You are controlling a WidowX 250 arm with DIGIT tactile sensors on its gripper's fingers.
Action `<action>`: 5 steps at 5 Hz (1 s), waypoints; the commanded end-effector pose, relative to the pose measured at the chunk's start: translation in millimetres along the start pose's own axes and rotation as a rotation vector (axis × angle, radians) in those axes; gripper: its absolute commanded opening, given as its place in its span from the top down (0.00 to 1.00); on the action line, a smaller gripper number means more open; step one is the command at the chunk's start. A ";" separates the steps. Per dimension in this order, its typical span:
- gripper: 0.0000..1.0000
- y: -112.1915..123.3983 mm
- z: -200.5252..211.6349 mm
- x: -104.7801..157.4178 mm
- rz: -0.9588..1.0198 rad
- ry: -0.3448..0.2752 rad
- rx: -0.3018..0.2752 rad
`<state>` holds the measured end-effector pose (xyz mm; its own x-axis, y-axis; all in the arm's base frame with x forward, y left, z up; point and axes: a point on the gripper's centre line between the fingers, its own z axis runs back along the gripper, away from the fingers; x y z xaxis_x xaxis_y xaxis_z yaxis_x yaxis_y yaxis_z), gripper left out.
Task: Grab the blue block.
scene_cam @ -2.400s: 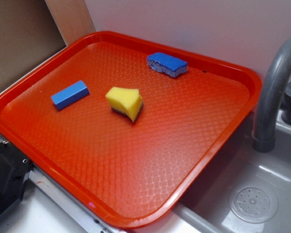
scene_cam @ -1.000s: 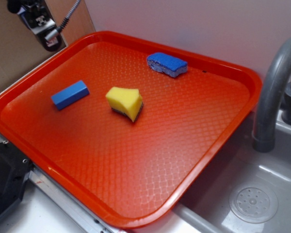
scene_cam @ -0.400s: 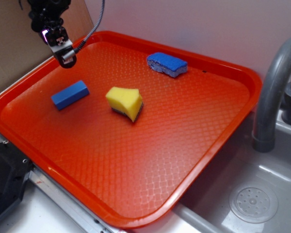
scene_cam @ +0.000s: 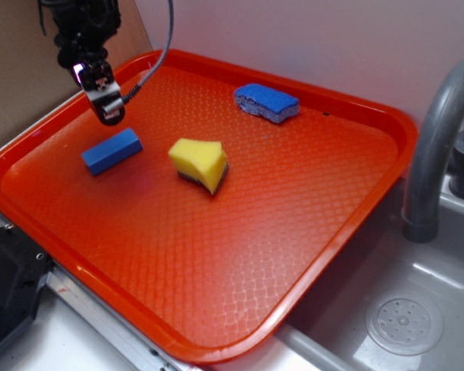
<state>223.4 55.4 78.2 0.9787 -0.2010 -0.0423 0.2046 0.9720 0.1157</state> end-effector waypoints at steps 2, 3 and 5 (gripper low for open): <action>0.00 -11.5 -38.9 -0.5 -0.086 0.095 -0.025; 0.00 -12.5 -48.3 -3.2 -0.094 0.113 -0.030; 0.00 -9.0 -63.7 -2.8 -0.084 0.164 0.002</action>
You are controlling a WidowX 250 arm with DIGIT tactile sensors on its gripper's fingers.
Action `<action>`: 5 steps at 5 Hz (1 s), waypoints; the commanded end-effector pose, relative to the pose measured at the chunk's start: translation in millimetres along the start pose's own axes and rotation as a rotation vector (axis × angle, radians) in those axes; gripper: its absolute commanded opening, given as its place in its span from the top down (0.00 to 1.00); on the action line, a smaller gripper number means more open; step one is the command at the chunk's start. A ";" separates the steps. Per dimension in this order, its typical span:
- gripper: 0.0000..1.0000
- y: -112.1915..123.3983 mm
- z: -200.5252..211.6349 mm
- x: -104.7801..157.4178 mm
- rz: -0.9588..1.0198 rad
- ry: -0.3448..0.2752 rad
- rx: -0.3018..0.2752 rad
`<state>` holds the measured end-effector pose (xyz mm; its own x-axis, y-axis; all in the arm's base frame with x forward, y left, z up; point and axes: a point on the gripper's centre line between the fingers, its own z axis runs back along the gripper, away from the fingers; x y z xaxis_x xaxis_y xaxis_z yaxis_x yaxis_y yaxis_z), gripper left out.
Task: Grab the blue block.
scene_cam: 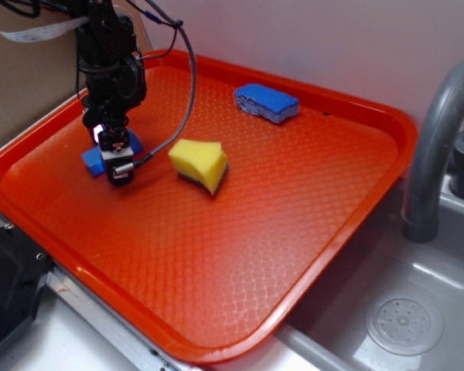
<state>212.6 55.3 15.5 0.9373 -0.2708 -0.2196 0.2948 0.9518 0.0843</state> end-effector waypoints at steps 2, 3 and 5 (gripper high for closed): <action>1.00 -1.3 -0.7 3.3 0.023 -0.006 0.036; 1.00 -1.8 1.9 4.3 0.037 -0.009 0.091; 1.00 -4.9 72.0 8.6 0.116 -0.158 0.157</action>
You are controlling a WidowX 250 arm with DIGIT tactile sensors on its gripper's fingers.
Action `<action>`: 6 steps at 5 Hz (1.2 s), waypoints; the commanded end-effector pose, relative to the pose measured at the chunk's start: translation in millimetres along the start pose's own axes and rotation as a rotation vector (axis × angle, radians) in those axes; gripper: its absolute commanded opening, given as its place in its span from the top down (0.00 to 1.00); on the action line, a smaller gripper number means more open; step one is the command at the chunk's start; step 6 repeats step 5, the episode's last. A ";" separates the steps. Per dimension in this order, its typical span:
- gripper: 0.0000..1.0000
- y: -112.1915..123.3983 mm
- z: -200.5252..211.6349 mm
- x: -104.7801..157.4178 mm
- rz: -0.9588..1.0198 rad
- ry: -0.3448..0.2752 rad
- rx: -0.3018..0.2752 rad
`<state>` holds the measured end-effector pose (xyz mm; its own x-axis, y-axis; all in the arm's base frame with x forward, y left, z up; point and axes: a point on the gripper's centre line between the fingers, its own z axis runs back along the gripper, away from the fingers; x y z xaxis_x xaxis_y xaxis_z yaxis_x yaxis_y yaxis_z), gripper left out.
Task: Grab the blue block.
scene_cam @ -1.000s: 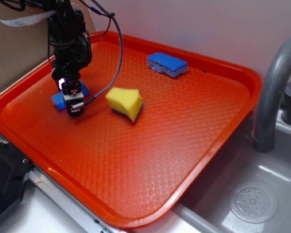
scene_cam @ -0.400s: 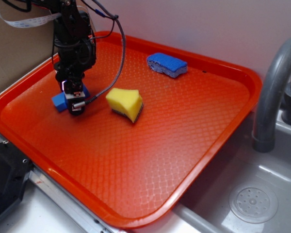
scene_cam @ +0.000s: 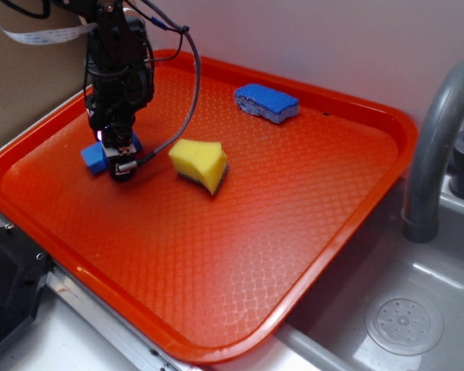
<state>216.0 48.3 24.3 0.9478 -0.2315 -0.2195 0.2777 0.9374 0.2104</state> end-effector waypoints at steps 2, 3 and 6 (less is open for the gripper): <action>1.00 11.5 160.3 -28.9 0.196 -0.353 -0.045; 1.00 11.8 188.5 -47.6 0.197 -0.429 -0.125; 1.00 -1.1 187.5 -46.2 0.121 -0.451 -0.146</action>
